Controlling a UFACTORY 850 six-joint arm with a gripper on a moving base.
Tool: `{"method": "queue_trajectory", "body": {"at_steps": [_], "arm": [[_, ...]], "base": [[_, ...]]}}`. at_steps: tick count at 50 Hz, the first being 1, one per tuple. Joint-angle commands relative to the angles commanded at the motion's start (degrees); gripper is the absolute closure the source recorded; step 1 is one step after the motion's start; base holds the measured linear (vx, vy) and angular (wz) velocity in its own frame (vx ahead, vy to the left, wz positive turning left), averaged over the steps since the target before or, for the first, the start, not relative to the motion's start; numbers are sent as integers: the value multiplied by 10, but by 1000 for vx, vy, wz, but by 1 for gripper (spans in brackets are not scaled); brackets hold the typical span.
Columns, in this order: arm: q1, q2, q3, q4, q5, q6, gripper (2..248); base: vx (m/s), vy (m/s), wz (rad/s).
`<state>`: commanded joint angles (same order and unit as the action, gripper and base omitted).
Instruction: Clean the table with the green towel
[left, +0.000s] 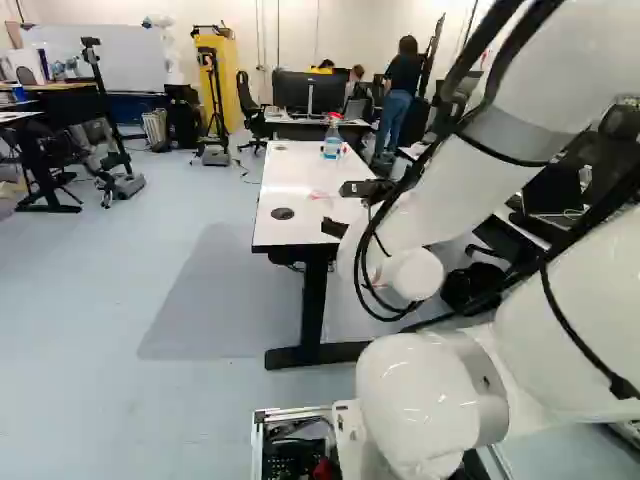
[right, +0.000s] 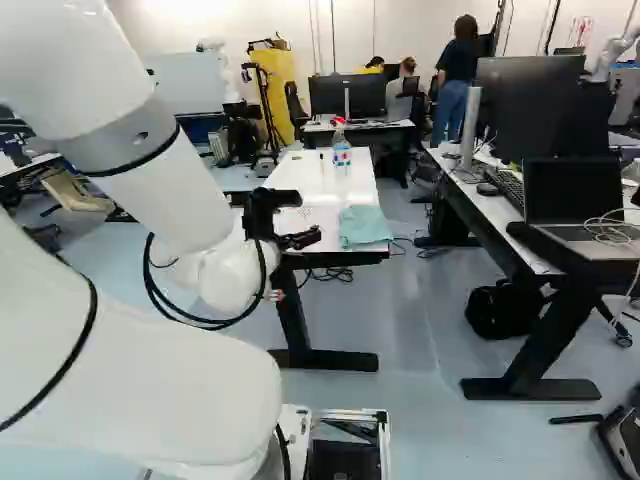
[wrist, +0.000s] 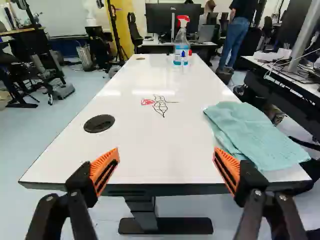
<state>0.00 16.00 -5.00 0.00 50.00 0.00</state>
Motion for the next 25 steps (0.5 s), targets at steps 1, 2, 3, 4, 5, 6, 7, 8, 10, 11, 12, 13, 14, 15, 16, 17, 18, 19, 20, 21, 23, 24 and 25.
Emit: {"method": "queue_trajectory", "body": {"at_steps": [1, 2, 3, 4, 5, 6, 7, 8, 10, 11, 12, 13, 14, 15, 16, 17, 18, 19, 20, 21, 23, 24, 25], "arm": [[0, 0, 0, 0, 0, 0, 3], [0, 0, 0, 0, 0, 0, 3], [0, 0, 0, 0, 0, 0, 3], [0, 0, 0, 0, 0, 0, 3], [0, 0, 0, 0, 0, 0, 3], [0, 0, 0, 0, 0, 0, 3], [0, 0, 0, 0, 0, 0, 3], [0, 0, 0, 0, 0, 0, 3], [0, 0, 0, 0, 0, 0, 3], [0, 0, 0, 0, 0, 0, 3], [0, 0, 0, 0, 0, 0, 3], [0, 0, 0, 0, 0, 0, 3], [0, 0, 0, 0, 0, 0, 3], [0, 0, 0, 0, 0, 0, 3], [0, 0, 0, 0, 0, 0, 3], [0, 0, 0, 0, 0, 0, 3], [0, 0, 0, 0, 0, 0, 3], [0, 0, 0, 0, 0, 0, 3], [0, 0, 0, 0, 0, 0, 3], [0, 0, 0, 0, 0, 0, 3], [0, 0, 0, 0, 0, 0, 3], [0, 0, 0, 0, 0, 0, 3], [0, 0, 0, 0, 0, 0, 3]], "base": [[0, 0, 0], [0, 0, 0], [0, 0, 0], [0, 0, 0], [0, 0, 0], [0, 0, 0], [0, 0, 0], [0, 0, 0], [0, 0, 0], [0, 0, 0], [0, 0, 0], [0, 0, 0], [0, 0, 0], [0, 0, 0], [0, 0, 0], [0, 0, 0], [0, 0, 0], [0, 0, 0], [0, 0, 0], [0, 0, 0], [0, 0, 0], [0, 0, 0], [0, 0, 0]]}}
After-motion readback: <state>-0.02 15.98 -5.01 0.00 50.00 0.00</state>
